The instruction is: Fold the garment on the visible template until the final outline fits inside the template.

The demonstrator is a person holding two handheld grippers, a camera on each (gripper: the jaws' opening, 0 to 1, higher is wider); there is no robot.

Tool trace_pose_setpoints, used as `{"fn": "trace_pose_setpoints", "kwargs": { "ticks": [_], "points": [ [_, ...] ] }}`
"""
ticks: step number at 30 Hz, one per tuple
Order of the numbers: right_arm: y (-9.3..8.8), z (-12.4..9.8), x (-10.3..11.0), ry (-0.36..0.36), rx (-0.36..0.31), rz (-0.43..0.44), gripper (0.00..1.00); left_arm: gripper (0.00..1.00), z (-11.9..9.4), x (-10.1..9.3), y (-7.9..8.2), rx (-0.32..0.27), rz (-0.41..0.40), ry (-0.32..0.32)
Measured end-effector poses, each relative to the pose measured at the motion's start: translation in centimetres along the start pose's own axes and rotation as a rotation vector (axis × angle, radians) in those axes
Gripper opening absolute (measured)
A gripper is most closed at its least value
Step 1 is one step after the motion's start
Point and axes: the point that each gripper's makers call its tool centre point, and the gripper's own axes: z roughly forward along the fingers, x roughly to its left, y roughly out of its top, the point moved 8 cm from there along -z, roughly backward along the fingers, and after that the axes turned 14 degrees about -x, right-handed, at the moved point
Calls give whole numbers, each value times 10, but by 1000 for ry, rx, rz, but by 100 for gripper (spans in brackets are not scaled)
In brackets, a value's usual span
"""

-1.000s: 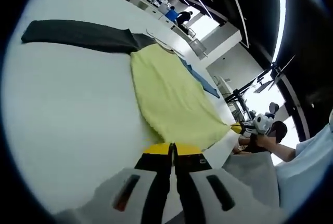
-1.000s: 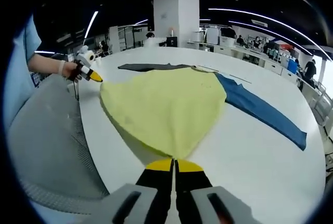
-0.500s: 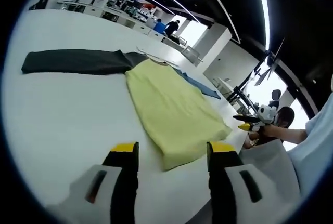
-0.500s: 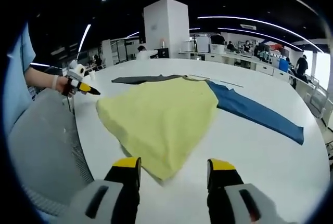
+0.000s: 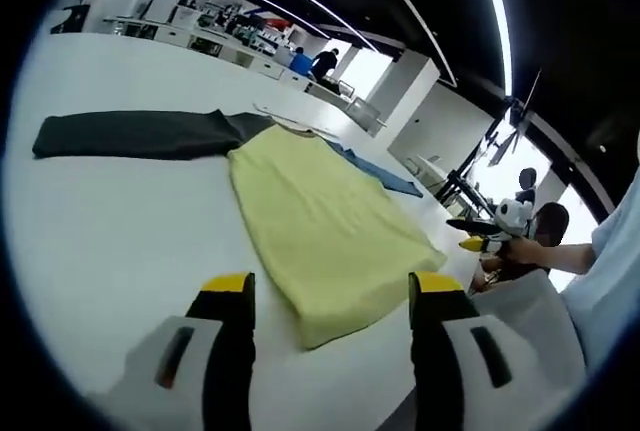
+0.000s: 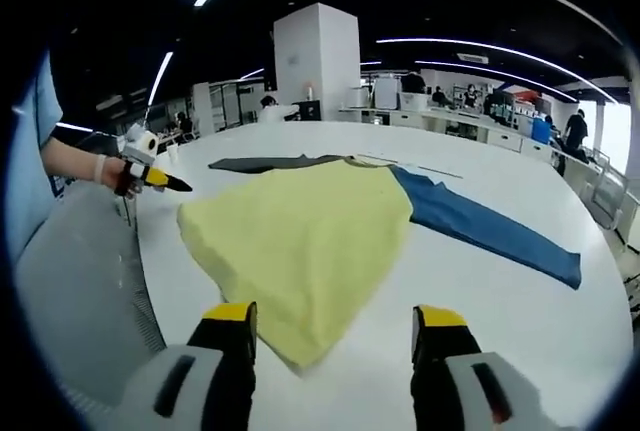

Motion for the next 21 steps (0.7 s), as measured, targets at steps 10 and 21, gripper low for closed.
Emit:
{"fn": "trace_pose_setpoints", "kwargs": {
  "ticks": [10, 21],
  "points": [
    [5, -7, -8, -42, -22, 29, 77, 69, -4, 2, 6, 13, 78, -2],
    [7, -11, -28, -146, -72, 94, 100, 98, -6, 16, 8, -2, 165, 58]
  ]
}}
